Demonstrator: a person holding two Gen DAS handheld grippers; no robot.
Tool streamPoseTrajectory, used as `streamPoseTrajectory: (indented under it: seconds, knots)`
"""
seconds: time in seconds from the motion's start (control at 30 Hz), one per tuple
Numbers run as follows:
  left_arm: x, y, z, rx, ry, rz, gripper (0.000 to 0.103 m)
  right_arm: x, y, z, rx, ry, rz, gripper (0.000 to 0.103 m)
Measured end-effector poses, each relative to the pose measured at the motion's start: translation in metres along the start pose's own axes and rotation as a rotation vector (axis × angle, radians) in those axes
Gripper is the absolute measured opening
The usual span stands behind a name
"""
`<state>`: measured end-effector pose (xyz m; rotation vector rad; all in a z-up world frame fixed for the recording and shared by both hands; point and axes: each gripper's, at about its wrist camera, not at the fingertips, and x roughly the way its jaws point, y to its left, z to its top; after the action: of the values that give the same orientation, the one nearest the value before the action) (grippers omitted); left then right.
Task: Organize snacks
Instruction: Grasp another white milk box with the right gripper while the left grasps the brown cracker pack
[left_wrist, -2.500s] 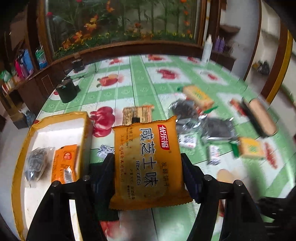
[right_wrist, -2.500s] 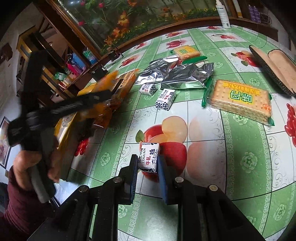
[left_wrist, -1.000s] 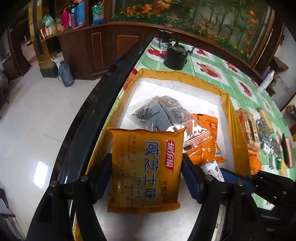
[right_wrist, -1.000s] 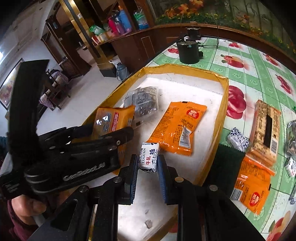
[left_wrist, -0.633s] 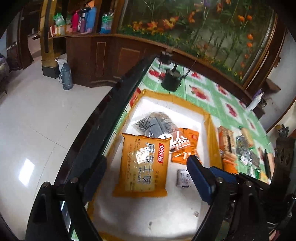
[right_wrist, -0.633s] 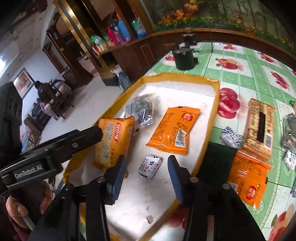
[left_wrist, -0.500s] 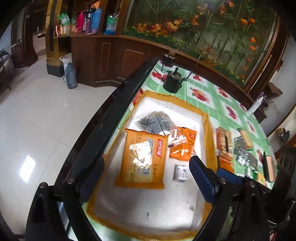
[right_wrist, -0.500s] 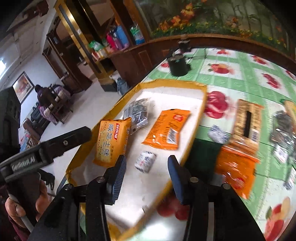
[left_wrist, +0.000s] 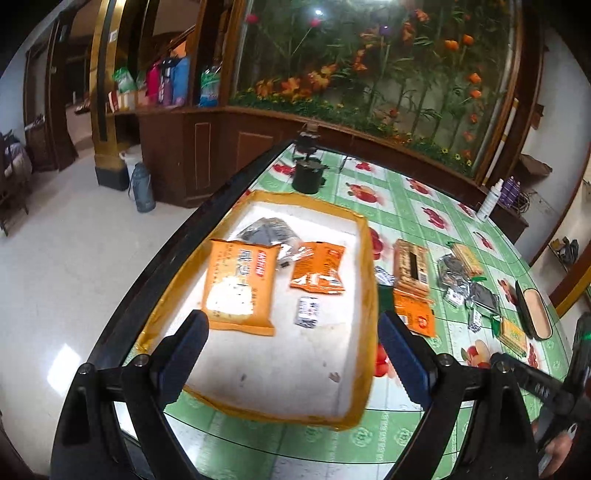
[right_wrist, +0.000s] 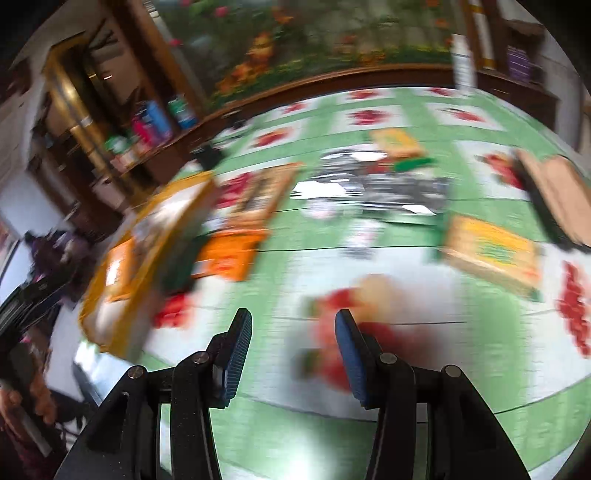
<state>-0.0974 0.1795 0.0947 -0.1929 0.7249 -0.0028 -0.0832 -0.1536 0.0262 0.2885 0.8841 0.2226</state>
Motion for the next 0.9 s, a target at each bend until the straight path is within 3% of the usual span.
streamPoseTrajectory:
  seconds: [0.07, 0.2, 0.47, 0.6, 0.67, 0.9]
  knots:
    - [-0.001, -0.006, -0.002, 0.014, 0.001, -0.004, 0.092, -0.003, -0.016, 0.005, 0.017, -0.006, -0.04, 0.051]
    - [0.001, -0.016, -0.003, 0.031, 0.016, 0.005, 0.092, -0.006, -0.024, 0.018, 0.022, -0.03, -0.04, 0.051]
    - [0.011, -0.026, -0.012, 0.04, 0.081, -0.03, 0.092, 0.051, -0.02, 0.043, 0.081, 0.019, -0.09, 0.051]
    - [0.021, -0.037, -0.013, 0.049, 0.121, -0.072, 0.092, 0.062, -0.019, 0.047, 0.069, -0.008, -0.124, 0.05]
    - [0.027, -0.048, -0.013, 0.073, 0.137, -0.091, 0.092, 0.064, -0.018, 0.048, 0.055, -0.015, -0.127, 0.025]
    - [0.062, -0.099, 0.008, 0.178, 0.203, -0.137, 0.092, 0.058, -0.027, 0.04, 0.071, -0.048, -0.12, 0.023]
